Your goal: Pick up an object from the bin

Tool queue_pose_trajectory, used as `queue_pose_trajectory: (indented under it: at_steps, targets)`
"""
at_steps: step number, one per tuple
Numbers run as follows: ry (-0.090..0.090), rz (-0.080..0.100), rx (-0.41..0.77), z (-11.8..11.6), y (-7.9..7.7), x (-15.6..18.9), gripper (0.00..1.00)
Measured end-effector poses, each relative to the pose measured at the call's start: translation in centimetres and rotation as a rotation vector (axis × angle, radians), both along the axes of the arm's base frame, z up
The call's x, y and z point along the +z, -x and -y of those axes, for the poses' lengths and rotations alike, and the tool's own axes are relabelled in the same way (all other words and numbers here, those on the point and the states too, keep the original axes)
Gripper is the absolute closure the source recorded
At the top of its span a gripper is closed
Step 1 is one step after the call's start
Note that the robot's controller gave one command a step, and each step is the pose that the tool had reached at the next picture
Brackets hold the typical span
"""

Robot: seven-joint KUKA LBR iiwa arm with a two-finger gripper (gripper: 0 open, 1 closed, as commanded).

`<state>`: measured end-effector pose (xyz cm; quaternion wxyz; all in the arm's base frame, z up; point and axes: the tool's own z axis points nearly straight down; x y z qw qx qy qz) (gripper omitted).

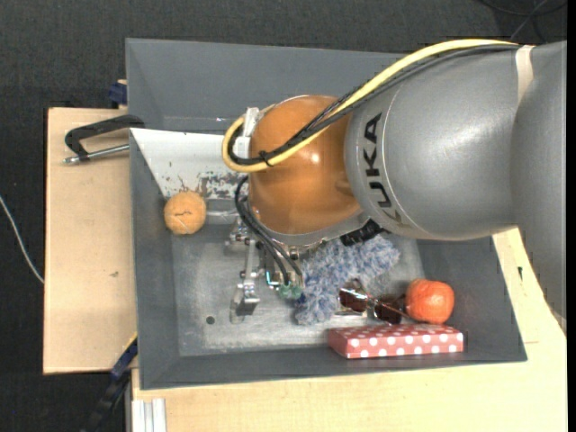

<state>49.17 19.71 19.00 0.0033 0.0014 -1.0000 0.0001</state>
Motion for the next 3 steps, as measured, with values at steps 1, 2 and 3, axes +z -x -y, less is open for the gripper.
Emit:
queue_pose_trajectory:
  at_steps: [1,2,3]
  targets:
    - [-0.002,0.008,-0.002,0.1,-0.2,0.4,0.0]
    - [-0.002,0.011,-0.169,-1.1,-1.1,-0.5,0.0]
    - [-0.002,0.011,-0.179,-2.2,-2.6,-1.8,0.0]
